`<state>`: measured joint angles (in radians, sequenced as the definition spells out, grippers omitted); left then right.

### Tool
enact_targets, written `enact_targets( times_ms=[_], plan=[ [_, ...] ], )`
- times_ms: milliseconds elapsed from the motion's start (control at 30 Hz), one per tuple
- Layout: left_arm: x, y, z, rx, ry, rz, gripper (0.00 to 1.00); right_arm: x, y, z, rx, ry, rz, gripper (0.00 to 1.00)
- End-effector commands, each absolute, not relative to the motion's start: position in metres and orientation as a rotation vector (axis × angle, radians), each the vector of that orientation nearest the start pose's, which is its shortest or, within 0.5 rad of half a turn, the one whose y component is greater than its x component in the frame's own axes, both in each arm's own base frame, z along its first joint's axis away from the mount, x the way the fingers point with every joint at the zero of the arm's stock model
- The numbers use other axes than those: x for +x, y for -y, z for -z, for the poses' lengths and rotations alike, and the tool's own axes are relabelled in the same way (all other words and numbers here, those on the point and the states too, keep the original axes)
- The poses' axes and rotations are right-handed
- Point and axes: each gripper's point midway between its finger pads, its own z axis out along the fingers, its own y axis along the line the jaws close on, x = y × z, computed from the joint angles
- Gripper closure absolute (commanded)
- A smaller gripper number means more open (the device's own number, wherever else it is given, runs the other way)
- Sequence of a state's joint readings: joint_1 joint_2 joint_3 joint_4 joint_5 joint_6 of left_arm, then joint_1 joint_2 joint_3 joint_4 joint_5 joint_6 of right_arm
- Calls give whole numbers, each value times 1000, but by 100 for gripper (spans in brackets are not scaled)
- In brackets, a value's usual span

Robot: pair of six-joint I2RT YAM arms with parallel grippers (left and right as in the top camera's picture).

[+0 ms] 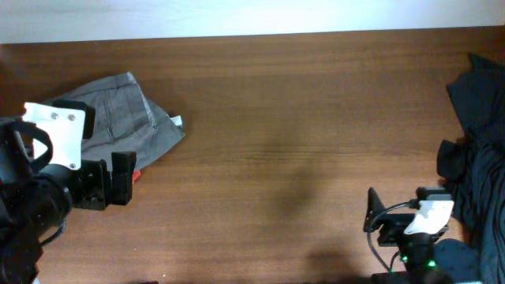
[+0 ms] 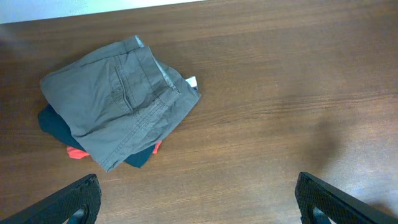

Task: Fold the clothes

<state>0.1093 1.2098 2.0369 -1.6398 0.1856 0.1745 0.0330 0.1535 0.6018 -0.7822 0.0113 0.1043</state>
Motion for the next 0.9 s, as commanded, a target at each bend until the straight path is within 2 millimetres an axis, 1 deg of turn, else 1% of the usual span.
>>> enact_targets(
  times_ms=[0,67,233,400,600,867],
  plan=[
    [215,10,-406,161,-2357,95,1,188,0,-182,112,-1947,-68,1],
    [215,10,-406,161,-2358,95,1,193,0,-173,129,-1935,-83,1],
    [215,10,-406,161,-2357,95,1,202,0,-157,128,-1930,-83,1],
    [215,10,-406,161,-2357,95,1,203,-1,-143,129,-1962,-81,1],
    [215,10,-406,161,-2357,95,1,204,-1,-135,130,-1979,-80,1],
    [215,10,-406,161,-2357,95,1,204,-1,-104,133,-2049,-74,1]
  ],
)
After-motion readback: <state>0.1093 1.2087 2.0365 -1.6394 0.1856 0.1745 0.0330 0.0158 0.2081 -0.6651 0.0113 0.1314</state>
